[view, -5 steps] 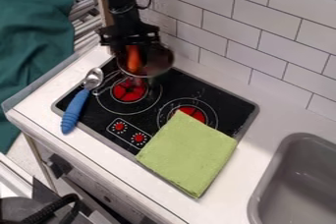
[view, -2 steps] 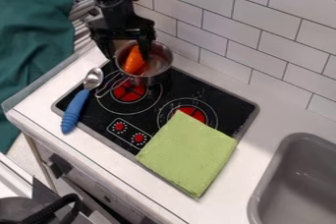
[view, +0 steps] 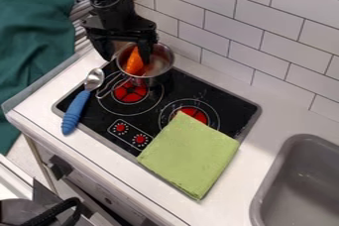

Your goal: Put the orange object inside the silver pot

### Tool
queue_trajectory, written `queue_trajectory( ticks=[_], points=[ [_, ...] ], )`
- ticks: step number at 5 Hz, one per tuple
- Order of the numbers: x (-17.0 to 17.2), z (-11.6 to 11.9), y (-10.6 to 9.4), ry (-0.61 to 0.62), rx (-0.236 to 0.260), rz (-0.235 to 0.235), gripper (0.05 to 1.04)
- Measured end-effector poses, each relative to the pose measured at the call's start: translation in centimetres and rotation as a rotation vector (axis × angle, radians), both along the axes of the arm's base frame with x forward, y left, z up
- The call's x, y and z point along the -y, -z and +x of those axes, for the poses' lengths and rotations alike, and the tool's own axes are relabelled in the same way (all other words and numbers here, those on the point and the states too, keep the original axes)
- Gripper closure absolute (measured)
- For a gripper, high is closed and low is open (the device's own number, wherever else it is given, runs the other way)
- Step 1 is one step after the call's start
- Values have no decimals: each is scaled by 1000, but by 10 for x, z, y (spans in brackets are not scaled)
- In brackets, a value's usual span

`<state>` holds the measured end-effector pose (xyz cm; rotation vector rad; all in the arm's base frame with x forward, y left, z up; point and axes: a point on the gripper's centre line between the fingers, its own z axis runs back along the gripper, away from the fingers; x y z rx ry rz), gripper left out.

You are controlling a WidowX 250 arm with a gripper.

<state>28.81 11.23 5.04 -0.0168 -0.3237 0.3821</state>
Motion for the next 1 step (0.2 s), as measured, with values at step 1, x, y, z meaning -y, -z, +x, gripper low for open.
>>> queue_trajectory(
  ticks=[1],
  points=[
    [5,-16,7,4,-64,58,78]
  ],
)
